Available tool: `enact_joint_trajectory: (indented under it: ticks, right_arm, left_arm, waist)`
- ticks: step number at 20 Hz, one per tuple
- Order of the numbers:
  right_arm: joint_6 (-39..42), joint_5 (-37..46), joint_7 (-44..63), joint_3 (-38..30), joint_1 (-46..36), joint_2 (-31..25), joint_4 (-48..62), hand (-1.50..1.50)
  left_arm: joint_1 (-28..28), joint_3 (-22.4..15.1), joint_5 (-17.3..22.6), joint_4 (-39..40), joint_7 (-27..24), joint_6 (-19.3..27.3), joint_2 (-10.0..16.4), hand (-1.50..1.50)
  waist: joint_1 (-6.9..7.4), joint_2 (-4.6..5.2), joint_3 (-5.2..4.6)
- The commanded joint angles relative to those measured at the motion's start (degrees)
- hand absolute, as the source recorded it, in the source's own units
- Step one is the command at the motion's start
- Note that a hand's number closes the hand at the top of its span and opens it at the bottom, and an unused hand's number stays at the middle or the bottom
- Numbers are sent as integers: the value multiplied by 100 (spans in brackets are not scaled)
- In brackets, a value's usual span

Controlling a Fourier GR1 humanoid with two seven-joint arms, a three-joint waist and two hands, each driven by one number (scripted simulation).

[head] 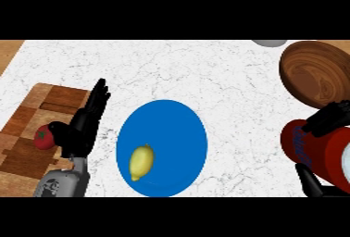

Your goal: Pick the can from the plate and place it in the bowl

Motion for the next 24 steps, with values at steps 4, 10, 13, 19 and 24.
enact_joint_trajectory:
  ticks: [4,10,13,19,24]
  right_arm:
    - [400,-486,1213,-914,-1539,-383,747,150]
    - [678,-291,2033,-1002,-2324,-447,1115,150]
    - [966,-438,1373,-1244,-2449,-345,2031,150]
    - [784,1319,769,-381,-2925,-524,3392,150]
    - [591,1994,-330,-431,-3243,-518,4951,150]
  left_arm:
    - [92,-58,-97,435,-590,-175,-41,0]
    - [-7,23,-27,37,-79,-125,-74,0]
    - [53,-250,-333,10,-61,134,-318,0]
    - [-272,-67,-195,287,-125,-26,-223,0]
    - [18,60,-4,288,-444,-290,-83,0]
  waist:
    - [117,36,-3]
    - [98,20,0]
    - [98,24,4]
    - [196,64,1]
    - [230,69,3]
